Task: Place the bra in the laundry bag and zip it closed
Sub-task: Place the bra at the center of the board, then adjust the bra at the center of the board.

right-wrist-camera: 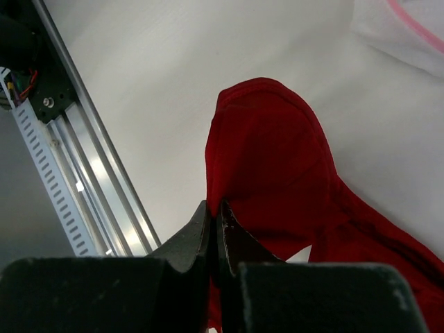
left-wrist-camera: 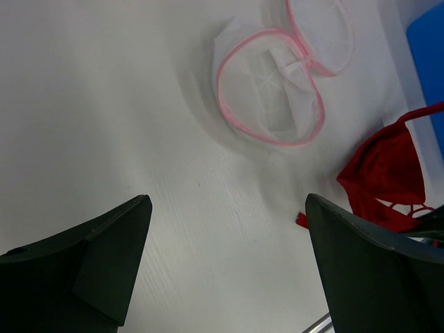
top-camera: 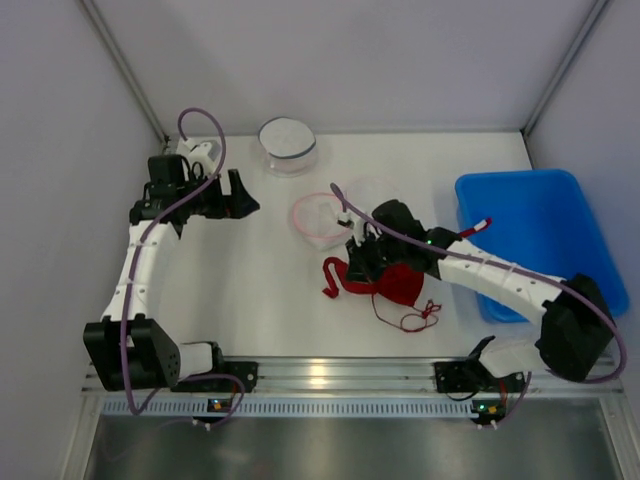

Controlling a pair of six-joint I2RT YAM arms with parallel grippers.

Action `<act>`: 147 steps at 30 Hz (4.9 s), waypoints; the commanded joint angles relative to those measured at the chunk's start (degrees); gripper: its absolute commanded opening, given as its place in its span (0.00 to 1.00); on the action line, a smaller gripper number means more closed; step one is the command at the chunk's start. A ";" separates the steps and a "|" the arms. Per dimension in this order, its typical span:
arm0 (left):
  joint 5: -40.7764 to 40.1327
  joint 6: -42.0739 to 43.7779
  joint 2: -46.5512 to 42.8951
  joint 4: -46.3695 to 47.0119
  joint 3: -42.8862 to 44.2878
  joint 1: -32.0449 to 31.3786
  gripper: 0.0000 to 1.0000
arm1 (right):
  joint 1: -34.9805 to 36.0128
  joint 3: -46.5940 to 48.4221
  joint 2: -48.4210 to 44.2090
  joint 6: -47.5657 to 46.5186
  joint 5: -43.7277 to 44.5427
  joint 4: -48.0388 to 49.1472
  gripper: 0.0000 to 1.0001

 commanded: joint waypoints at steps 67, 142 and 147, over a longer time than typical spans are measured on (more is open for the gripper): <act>-30.10 85.43 0.21 -19.96 -21.41 -44.88 0.09 | -22.17 -0.25 13.57 -7.35 1.55 -9.28 0.20; -22.03 55.83 19.53 -16.18 -8.14 -14.65 0.47 | -26.83 2.30 6.89 -8.41 -2.06 -10.07 0.42; -20.36 56.09 21.21 -14.95 -8.40 -14.29 0.45 | -26.83 2.56 6.54 -8.67 -1.97 -10.33 0.43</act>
